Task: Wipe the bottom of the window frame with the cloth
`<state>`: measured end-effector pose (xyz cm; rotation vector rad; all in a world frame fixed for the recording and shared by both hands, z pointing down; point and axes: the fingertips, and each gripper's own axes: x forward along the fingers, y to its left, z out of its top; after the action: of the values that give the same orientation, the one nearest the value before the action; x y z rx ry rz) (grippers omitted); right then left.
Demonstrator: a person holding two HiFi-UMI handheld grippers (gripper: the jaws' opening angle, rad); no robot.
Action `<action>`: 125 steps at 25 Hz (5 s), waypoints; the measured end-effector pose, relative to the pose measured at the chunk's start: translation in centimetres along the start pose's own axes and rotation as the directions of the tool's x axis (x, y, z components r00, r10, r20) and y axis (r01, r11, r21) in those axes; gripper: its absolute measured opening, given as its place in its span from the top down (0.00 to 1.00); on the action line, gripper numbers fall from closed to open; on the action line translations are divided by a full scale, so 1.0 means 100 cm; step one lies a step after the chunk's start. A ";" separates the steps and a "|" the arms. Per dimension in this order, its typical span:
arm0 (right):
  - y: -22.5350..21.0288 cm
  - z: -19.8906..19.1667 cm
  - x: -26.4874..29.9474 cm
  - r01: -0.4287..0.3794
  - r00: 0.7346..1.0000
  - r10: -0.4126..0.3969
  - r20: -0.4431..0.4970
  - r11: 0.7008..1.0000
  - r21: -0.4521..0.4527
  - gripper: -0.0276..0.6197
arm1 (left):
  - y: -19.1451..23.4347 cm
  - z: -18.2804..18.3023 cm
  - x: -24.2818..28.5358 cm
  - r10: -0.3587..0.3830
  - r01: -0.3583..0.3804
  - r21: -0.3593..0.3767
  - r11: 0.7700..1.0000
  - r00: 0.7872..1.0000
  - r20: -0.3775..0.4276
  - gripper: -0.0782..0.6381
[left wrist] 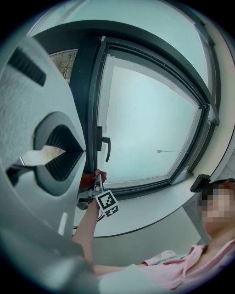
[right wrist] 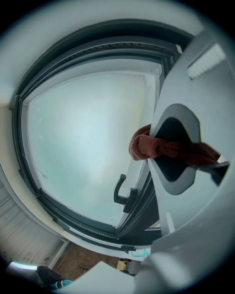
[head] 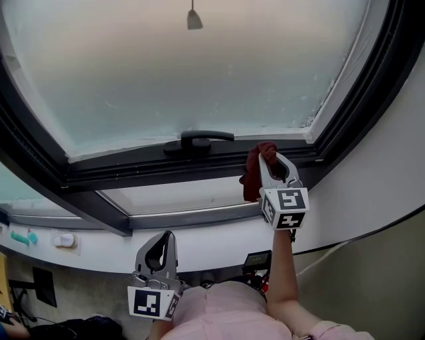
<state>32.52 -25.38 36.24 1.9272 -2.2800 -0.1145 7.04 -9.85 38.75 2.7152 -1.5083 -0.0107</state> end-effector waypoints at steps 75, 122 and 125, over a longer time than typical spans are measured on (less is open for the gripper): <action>0.032 0.061 -0.064 -0.011 0.972 -0.006 0.235 0.997 0.072 0.86 | 0.016 0.005 -0.026 -0.001 0.001 0.007 1.000 1.000 0.011 0.89; 0.190 0.003 0.014 -0.239 0.971 0.240 -0.003 0.964 -0.116 0.86 | 0.053 0.002 -0.049 0.042 -0.042 -0.007 0.999 0.999 0.005 0.89; 0.181 0.001 0.013 -0.222 0.975 0.223 -0.007 0.968 -0.113 0.86 | 0.051 0.002 -0.049 0.039 -0.039 -0.005 0.999 0.999 0.006 0.89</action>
<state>14.64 -23.54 39.04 1.6066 -2.4181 -0.2173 0.16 -8.40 38.64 2.6837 -1.5607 -0.0218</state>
